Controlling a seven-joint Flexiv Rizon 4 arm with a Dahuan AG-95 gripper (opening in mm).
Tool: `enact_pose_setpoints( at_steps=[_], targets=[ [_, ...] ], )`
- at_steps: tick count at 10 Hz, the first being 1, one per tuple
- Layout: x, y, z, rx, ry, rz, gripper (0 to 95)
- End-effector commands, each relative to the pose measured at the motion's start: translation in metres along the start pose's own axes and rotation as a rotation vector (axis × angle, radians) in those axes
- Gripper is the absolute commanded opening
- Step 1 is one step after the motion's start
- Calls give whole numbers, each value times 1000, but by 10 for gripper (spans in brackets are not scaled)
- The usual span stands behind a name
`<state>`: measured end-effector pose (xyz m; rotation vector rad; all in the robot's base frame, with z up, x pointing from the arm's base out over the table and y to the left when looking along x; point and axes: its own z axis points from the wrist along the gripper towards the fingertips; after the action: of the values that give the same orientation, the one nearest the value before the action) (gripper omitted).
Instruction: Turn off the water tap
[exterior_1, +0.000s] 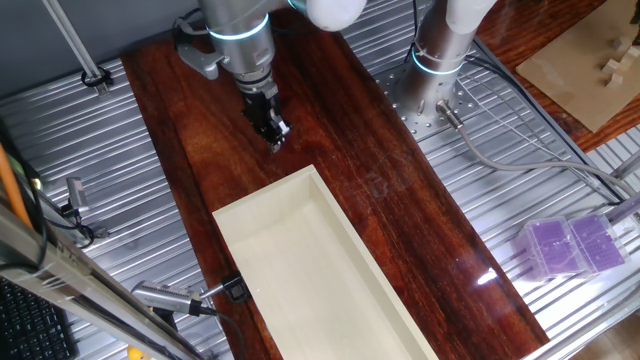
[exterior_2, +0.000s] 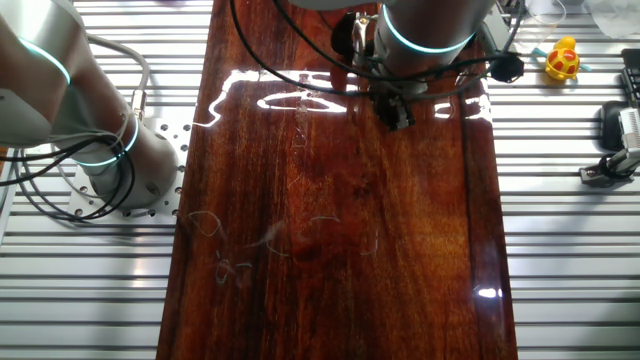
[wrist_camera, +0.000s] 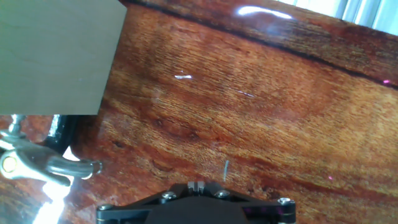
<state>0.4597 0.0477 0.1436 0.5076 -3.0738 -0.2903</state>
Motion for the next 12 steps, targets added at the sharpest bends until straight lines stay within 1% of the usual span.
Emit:
enact_pose_setpoints(
  at_steps=[1,3,4,5,6,8,9,10,12],
  targets=[
    [-1,0,1,-1,-8,4,0],
    [-1,0,1,17,-10,49,0],
    [-1,0,1,15,-18,48,0],
    [-1,0,1,16,-17,49,0],
    [3,-6,0,38,-14,14,0],
    [14,-37,-7,71,8,-78,0],
    [20,-44,-9,82,13,-82,0],
    [22,-45,-10,101,21,-93,0],
    [22,-44,-10,98,21,-110,0]
  ],
)
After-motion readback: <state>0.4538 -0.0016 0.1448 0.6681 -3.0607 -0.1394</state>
